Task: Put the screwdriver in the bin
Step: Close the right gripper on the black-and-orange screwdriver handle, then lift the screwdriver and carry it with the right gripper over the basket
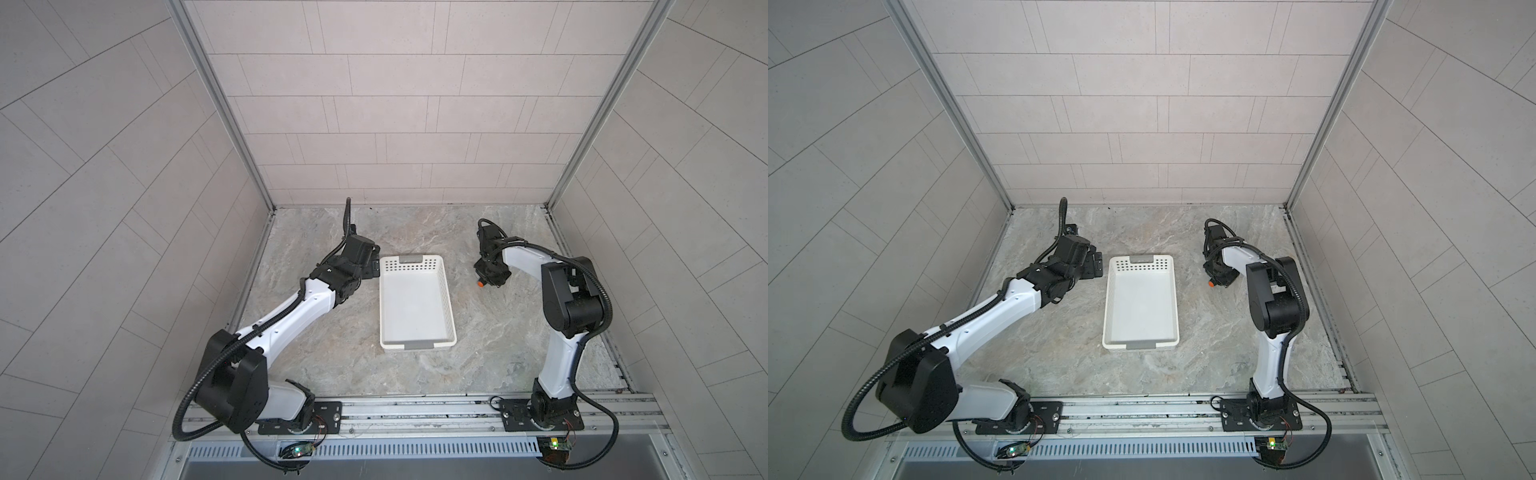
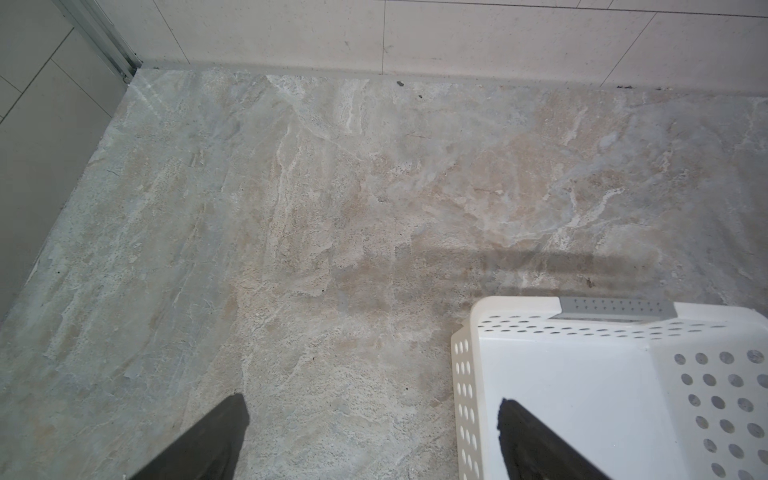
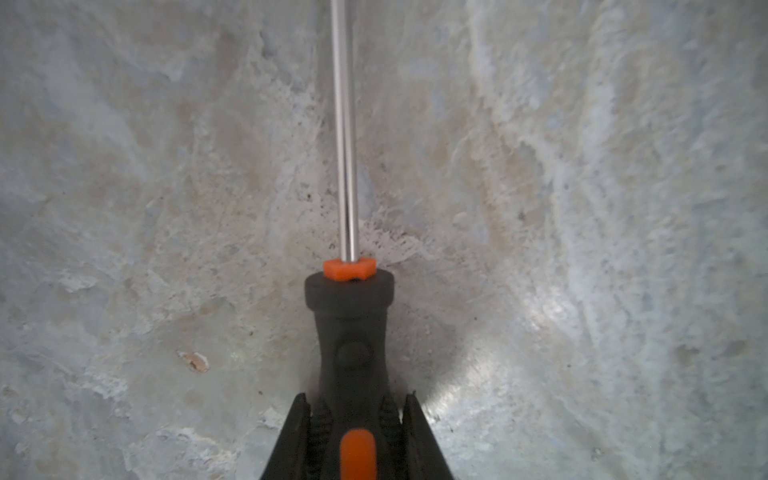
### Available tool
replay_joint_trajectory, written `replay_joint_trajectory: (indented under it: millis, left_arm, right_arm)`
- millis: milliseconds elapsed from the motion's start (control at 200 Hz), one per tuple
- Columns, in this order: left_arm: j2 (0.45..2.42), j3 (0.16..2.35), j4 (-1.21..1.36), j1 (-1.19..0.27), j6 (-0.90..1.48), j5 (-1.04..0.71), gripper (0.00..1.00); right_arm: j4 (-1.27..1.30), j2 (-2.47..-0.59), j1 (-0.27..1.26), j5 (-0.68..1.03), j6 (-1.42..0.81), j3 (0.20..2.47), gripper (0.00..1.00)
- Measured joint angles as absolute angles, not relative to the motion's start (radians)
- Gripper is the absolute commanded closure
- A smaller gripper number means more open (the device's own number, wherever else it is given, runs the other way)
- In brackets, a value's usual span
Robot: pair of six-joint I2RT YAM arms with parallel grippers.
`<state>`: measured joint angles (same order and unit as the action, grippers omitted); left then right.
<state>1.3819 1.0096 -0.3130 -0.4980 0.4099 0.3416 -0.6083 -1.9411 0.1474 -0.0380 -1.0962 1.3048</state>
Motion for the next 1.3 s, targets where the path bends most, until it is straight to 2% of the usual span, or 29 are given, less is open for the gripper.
replay_joint_trajectory:
  millis: [305,621,846,1051,1301]
  left_arm:
    - [1.372,1.01,-0.324,-0.498,0.409,0.365,0.0]
    - [1.33,1.01,-0.331,-0.498,0.407,0.389,0.0]
    - [1.29,1.009,-0.331,-0.498,0.407,0.416,0.0]
    - [1.274,1.0,-0.336,-0.498,0.408,0.439,0.0]
    - [1.258,0.992,-0.35,-0.498,0.413,0.478,0.0]
  right_arm:
    - [-0.651,-1.909,0.147,-0.039,-1.024,1.305,0.99]
    - [-0.79,-1.686,0.177,-0.12,-0.929,1.375,0.97]
    - [-0.876,-1.546,0.392,-0.191,-0.872,1.422,0.94]
    - [-0.919,-1.512,0.628,-0.196,-0.857,1.389,0.93]
    - [-0.939,-1.511,0.776,-0.225,-0.863,1.348,0.93]
